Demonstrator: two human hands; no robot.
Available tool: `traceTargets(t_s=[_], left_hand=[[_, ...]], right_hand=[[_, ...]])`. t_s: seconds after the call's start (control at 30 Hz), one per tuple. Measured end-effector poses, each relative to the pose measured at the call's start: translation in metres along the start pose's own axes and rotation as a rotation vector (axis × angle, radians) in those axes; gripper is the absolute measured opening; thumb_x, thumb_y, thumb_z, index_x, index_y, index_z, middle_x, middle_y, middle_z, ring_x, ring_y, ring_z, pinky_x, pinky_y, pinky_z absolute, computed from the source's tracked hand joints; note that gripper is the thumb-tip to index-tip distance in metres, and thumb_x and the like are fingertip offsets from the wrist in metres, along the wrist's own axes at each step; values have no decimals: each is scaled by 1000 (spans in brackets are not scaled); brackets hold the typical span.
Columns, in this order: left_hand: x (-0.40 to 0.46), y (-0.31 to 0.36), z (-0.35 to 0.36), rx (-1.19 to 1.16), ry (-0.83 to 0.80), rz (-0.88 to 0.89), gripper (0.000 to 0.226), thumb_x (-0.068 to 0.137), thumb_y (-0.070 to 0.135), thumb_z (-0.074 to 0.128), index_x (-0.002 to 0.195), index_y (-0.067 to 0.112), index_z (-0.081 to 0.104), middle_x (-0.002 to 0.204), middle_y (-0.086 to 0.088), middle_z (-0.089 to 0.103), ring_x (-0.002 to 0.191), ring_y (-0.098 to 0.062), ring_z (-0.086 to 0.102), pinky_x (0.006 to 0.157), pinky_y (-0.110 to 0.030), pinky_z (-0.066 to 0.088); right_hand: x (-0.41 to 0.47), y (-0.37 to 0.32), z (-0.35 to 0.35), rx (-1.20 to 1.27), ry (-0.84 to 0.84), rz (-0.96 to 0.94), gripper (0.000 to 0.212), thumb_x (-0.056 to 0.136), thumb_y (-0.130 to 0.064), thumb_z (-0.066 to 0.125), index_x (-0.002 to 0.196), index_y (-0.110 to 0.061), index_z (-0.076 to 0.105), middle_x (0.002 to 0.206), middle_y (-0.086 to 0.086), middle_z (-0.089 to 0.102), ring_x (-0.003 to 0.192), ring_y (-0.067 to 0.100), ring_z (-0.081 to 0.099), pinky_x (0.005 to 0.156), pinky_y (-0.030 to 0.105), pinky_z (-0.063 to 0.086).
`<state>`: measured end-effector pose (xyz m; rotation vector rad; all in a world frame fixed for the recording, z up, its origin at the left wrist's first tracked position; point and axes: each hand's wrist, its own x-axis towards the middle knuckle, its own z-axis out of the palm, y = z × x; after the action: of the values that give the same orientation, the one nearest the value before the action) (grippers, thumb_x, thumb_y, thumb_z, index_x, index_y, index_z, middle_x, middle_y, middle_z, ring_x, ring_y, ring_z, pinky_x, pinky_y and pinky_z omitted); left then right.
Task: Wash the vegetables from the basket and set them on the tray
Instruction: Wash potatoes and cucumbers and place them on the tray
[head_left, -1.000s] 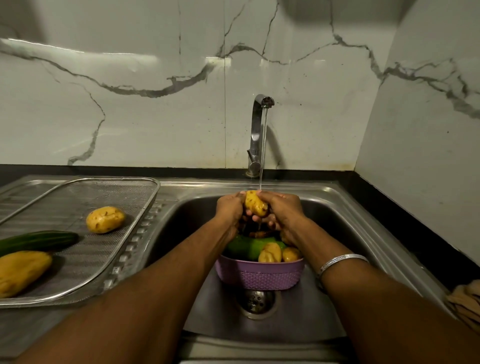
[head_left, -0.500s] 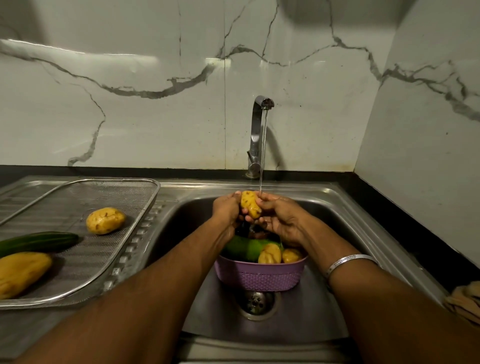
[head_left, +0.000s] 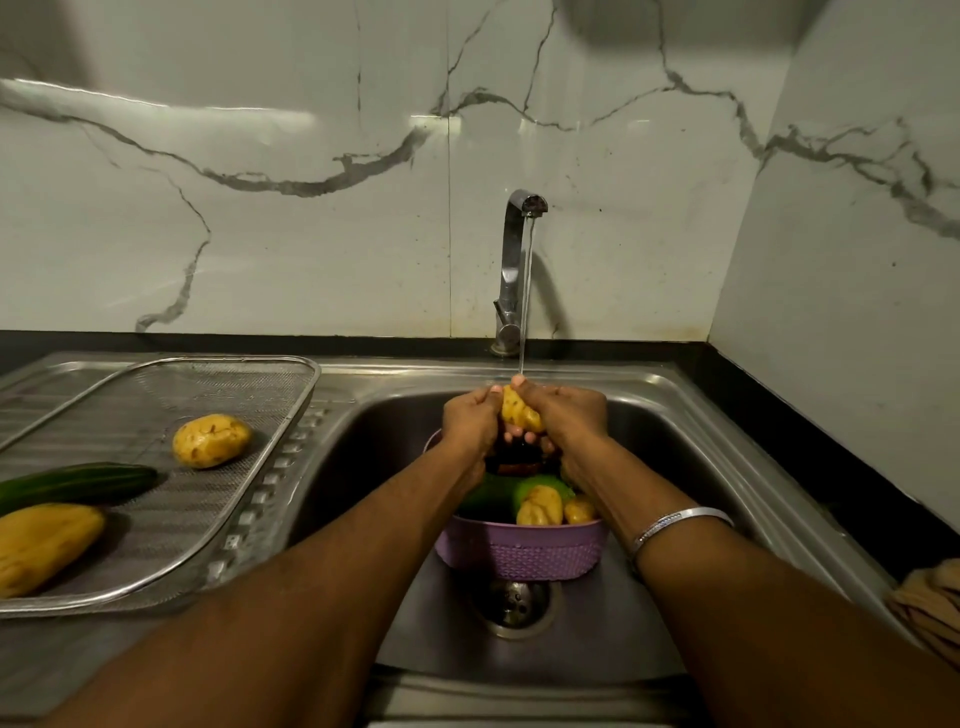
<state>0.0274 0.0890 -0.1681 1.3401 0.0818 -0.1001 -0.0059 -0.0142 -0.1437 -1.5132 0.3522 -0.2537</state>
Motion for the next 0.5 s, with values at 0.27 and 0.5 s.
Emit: traceTargets(t_s=[0.27,0.5], left_hand=[[8,2,-4,-64,130,-82,24,105,17,51,112,1,68,69,-12,63,38,-11,52,37,-20,46],[3,-1,-7,123,-69,74,21,106,28,49,112,11,59,104,-21,69,72,-26,73,56,-30,59]], right_hand=[[13,1,-7,-36,-332,120,23,103,-1,50,111,-13,67,86,23,69,60,19,61,44,21,47],[21,8,-6,-97,-55,-32,15,97,-21,66,92,-10,74,60,5,62,42,8,51,42,22,41]])
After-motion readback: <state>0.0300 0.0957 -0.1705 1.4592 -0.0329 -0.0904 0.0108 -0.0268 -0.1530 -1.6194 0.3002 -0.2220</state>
